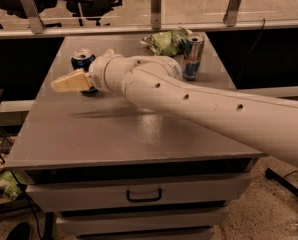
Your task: Place pepsi can upright
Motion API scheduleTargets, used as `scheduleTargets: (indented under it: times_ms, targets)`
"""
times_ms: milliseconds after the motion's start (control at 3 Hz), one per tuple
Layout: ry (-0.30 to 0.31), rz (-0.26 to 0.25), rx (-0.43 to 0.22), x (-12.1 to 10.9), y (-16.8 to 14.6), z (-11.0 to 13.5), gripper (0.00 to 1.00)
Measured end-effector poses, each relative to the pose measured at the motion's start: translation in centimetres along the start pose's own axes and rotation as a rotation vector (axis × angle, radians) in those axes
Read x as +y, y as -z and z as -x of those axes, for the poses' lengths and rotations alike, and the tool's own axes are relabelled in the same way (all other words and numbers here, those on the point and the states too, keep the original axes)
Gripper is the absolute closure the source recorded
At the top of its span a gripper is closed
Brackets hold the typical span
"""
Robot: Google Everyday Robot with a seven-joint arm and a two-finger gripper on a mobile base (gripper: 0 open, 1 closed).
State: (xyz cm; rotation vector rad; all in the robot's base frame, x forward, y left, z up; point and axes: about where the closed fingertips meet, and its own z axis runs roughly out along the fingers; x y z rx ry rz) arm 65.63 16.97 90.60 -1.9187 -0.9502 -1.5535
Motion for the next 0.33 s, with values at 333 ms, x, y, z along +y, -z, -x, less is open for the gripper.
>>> scheduleTargets:
  times_ms: [333]
  targets:
    - [0.0,0.0,0.0,-0.01,0.0,0.0,0.0]
